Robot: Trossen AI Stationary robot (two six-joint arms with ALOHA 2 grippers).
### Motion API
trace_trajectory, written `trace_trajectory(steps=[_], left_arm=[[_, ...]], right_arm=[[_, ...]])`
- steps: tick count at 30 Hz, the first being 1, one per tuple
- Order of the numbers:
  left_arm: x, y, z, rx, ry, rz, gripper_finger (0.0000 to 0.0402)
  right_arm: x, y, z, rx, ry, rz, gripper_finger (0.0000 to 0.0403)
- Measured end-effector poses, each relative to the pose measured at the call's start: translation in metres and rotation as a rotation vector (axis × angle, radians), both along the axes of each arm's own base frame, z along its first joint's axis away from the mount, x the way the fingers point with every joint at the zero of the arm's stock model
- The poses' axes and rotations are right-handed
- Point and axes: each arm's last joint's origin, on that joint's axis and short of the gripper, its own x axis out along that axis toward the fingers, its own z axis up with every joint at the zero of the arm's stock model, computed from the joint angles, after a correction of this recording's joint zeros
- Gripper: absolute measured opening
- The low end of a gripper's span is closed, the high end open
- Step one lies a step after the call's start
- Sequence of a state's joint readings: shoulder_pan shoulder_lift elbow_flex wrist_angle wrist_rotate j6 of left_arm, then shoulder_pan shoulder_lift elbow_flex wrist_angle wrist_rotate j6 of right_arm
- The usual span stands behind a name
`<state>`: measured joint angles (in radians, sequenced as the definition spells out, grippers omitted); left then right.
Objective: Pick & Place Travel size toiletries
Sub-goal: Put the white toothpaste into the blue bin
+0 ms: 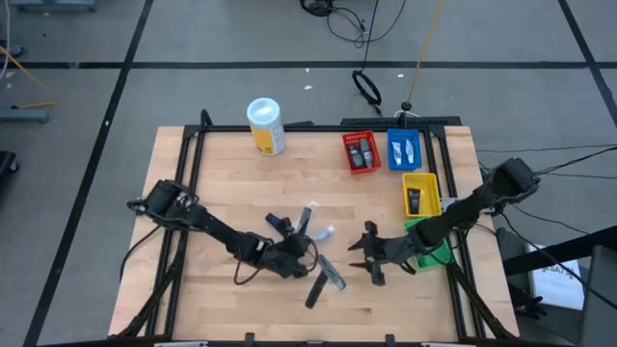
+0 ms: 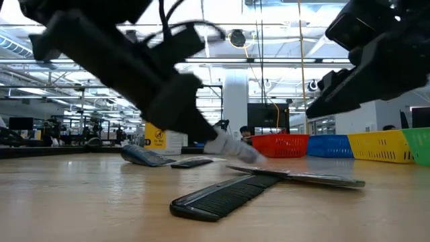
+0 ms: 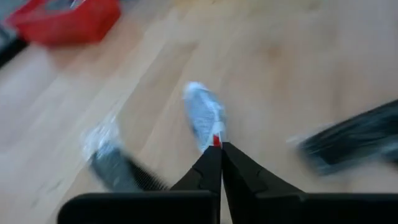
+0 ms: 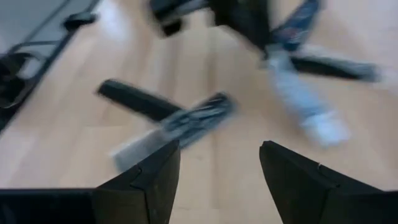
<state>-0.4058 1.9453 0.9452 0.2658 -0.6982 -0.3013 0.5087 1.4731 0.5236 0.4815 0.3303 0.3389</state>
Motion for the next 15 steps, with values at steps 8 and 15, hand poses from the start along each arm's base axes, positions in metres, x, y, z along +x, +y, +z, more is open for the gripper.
trace_trajectory(steps=[8, 15], left_arm=[[0.012, -0.018, 0.03, -0.023, -0.045, -0.182, 0.0001], [0.022, -0.02, 0.058, -0.046, -0.106, -0.231, 0.0002]], right_arm=[[-0.022, -0.005, 0.025, -0.131, -0.028, -0.128, 0.0212], [-0.033, 0.001, 0.039, -0.211, -0.102, -0.134, 0.0212]])
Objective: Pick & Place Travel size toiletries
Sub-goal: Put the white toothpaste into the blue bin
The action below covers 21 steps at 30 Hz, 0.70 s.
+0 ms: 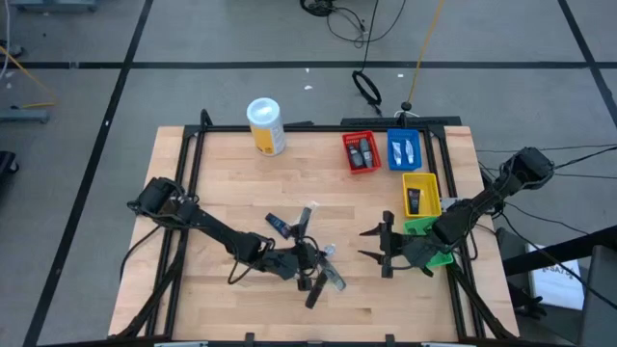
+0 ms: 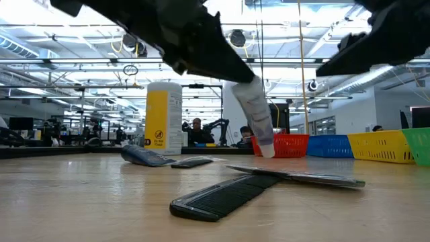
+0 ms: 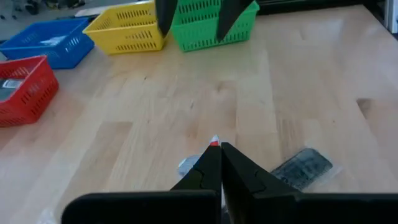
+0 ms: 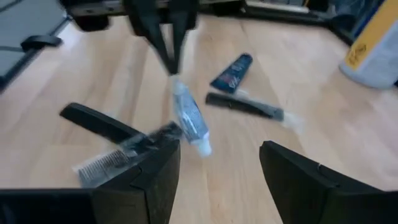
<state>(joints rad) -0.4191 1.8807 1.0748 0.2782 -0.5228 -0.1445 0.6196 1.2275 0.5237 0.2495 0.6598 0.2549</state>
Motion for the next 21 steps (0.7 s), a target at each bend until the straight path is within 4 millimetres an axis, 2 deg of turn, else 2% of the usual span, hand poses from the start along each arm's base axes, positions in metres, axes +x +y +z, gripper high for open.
trace_trajectory(steps=[3, 8, 12, 16, 19, 21], left_arm=[[0.005, 0.013, 0.018, -0.041, -0.028, 0.011, 0.0001], [0.007, 0.058, 0.043, -0.133, -0.025, 0.028, 0.0001], [0.015, 0.102, 0.045, -0.184, -0.018, 0.009, 0.0001], [0.02, 0.138, 0.038, -0.233, 0.008, -0.034, 0.0001], [0.018, 0.153, 0.033, -0.252, 0.066, -0.071, 0.0001], [0.016, 0.156, 0.031, -0.233, 0.099, -0.077, 0.0]], right_arm=[[-0.002, 0.0, 0.002, -0.037, -0.007, -0.004, 0.0212], [-0.001, -0.01, -0.004, -0.104, 0.062, -0.024, 0.0212], [0.005, -0.032, -0.011, -0.092, 0.148, -0.112, 0.0217], [0.01, -0.057, -0.022, 0.013, 0.201, -0.074, 0.024], [0.008, -0.071, -0.035, 0.07, 0.177, 0.019, 0.0262], [0.007, -0.078, -0.042, 0.081, 0.12, 0.093, 0.0274]])
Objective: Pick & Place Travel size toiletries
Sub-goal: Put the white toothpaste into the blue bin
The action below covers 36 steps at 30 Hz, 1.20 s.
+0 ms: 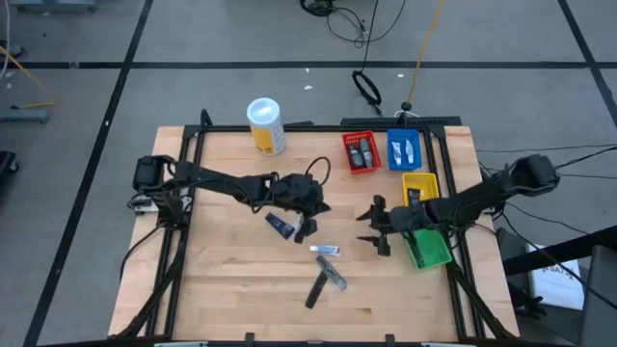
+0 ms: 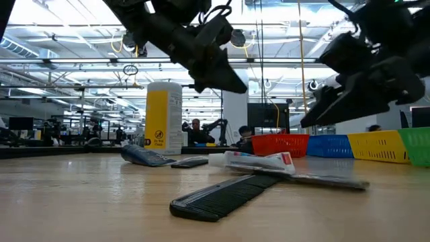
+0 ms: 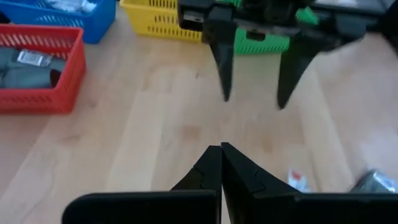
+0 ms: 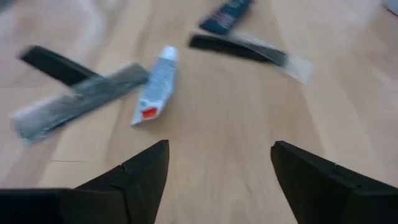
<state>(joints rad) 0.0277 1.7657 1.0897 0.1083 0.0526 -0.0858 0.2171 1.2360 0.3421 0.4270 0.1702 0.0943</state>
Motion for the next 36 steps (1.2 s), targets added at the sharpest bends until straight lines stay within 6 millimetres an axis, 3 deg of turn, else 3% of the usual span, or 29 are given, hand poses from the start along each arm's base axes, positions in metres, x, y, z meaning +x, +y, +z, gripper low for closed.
trace_trajectory(steps=[7, 13, 21, 25, 32, 36], left_arm=[[-0.006, -0.003, -0.009, 0.06, 0.112, 0.122, 0.0001], [-0.018, -0.011, -0.025, 0.109, 0.154, 0.319, 0.0011], [-0.04, -0.038, -0.058, 0.002, 0.032, 0.315, 0.0004], [-0.044, -0.049, -0.061, -0.004, -0.021, 0.343, 0.0013], [-0.047, -0.059, -0.062, 0.054, -0.035, 0.375, 0.0003], [-0.048, -0.06, -0.062, 0.083, -0.039, 0.384, 0.0006]], right_arm=[[0.017, -0.009, -0.013, 0.102, -0.107, 0.075, 0.0278], [0.056, 0.008, -0.028, 0.148, -0.039, 0.087, 0.0263], [0.095, 0.028, -0.042, 0.068, 0.04, -0.003, 0.0243], [0.096, 0.03, -0.045, 0.063, 0.049, -0.009, 0.0203], [0.094, 0.029, -0.049, 0.051, 0.085, -0.039, 0.0086], [0.09, 0.024, -0.045, 0.01, 0.096, -0.176, 0.0032]])
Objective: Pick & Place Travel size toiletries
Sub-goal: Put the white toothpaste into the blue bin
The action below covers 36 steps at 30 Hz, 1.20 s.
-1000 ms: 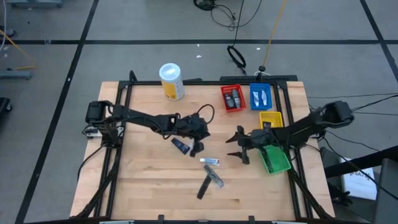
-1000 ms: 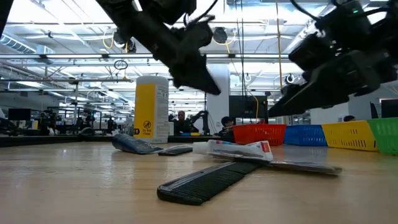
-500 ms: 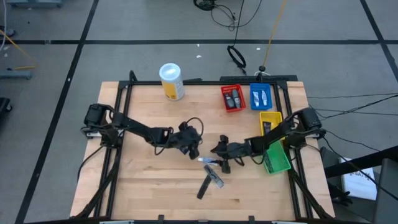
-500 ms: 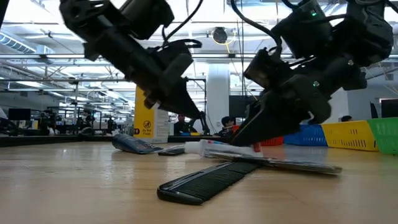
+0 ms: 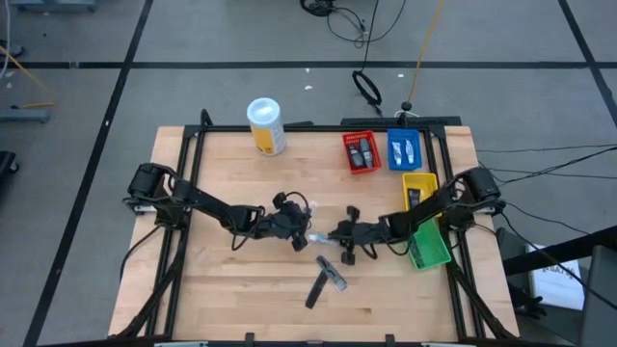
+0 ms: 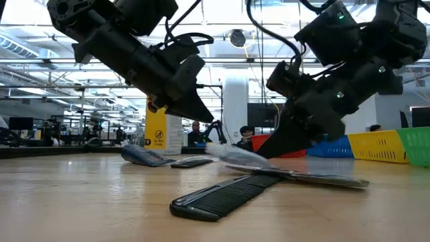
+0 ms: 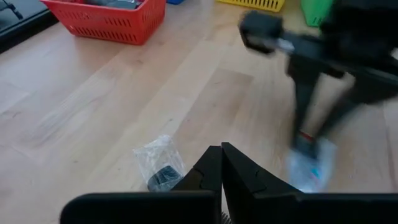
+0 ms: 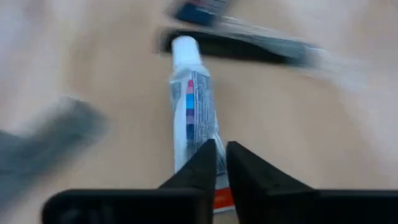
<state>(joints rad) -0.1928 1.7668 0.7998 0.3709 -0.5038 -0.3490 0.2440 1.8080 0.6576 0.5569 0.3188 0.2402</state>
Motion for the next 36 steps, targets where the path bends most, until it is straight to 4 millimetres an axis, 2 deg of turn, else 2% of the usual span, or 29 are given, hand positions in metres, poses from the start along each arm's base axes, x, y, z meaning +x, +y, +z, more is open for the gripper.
trace_trajectory(steps=[4, 8, 13, 19, 23, 28, 31, 36], left_arm=[[0.0, 0.0, 0.0, 0.004, 0.001, 0.001, 0.0017], [-0.001, -0.004, 0.0, 0.005, 0.003, -0.013, 0.0017], [-0.002, -0.011, 0.0, 0.021, 0.008, -0.043, 0.0003], [-0.002, -0.013, 0.0, 0.028, 0.011, -0.052, 0.0013], [-0.002, -0.012, 0.0, 0.034, 0.011, -0.054, 0.0015], [-0.001, -0.012, 0.002, 0.06, -0.002, -0.04, 0.0002], [0.0, -0.01, 0.003, 0.057, -0.021, -0.035, 0.0007], [0.001, -0.009, 0.004, 0.066, -0.033, -0.024, 0.0016]], right_arm=[[-0.006, -0.003, 0.015, -0.02, 0.016, -0.025, 0.0005], [-0.01, -0.003, 0.034, 0.012, -0.015, -0.03, 0.0018], [-0.008, -0.008, 0.034, 0.067, -0.033, -0.057, 0.0106], [0.006, -0.012, 0.01, 0.179, -0.077, -0.158, 0.0238], [0.01, -0.012, -0.004, 0.181, -0.064, -0.243, 0.0278], [0.009, -0.013, -0.014, 0.124, -0.029, -0.282, 0.0262], [0.007, -0.014, -0.016, 0.089, 0.004, -0.282, 0.0222], [0.002, -0.017, -0.016, 0.026, 0.061, -0.29, 0.013]])
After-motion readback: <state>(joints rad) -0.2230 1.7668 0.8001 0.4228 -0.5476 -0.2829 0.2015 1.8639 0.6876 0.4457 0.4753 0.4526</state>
